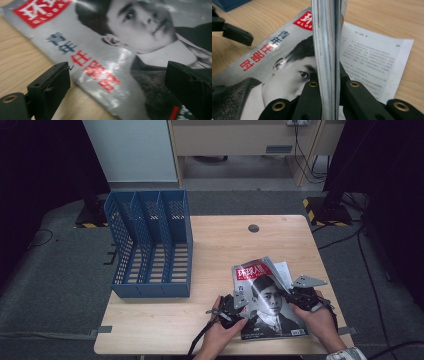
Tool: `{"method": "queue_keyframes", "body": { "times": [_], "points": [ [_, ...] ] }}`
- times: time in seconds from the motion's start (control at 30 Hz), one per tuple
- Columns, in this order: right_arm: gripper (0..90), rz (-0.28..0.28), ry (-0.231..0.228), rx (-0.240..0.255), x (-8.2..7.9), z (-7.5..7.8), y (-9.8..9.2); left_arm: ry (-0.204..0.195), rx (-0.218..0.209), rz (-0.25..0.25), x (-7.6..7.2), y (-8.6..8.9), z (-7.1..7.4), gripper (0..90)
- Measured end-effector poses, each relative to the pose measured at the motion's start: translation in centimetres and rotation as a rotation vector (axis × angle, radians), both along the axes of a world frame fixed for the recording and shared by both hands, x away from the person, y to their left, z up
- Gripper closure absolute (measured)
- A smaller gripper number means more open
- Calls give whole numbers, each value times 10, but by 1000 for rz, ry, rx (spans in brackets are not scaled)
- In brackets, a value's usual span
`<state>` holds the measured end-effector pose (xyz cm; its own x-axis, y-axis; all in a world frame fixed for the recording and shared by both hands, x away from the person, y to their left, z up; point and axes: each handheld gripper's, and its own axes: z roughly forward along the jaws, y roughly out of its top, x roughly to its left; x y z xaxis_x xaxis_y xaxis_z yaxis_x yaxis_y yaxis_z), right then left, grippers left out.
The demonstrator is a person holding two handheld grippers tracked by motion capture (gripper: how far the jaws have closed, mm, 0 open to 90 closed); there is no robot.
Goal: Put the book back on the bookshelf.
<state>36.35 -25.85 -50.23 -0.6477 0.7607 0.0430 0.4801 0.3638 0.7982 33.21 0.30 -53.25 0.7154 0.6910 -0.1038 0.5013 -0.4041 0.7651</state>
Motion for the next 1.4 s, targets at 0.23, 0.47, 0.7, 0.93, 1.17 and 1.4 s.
{"method": "queue_keyframes", "body": {
  "times": [0.23,0.47,0.7,0.93,1.17,1.4],
  "points": [
    [879,33,-52,22,-8,12,3,41,-52,27,6,10,-2,61],
    [879,62,-76,115,-13,20,0,84,-66,18,10,10,-3,61],
    [878,67,-26,229,-11,18,-4,102,-93,-21,9,7,-3,49],
    [873,33,43,184,-6,4,-2,110,-94,7,10,10,-1,186],
    [860,32,100,135,-5,-7,6,91,-64,14,9,13,0,318],
    [786,30,83,63,-3,-10,9,91,-63,14,11,18,1,444]
  ]
}}
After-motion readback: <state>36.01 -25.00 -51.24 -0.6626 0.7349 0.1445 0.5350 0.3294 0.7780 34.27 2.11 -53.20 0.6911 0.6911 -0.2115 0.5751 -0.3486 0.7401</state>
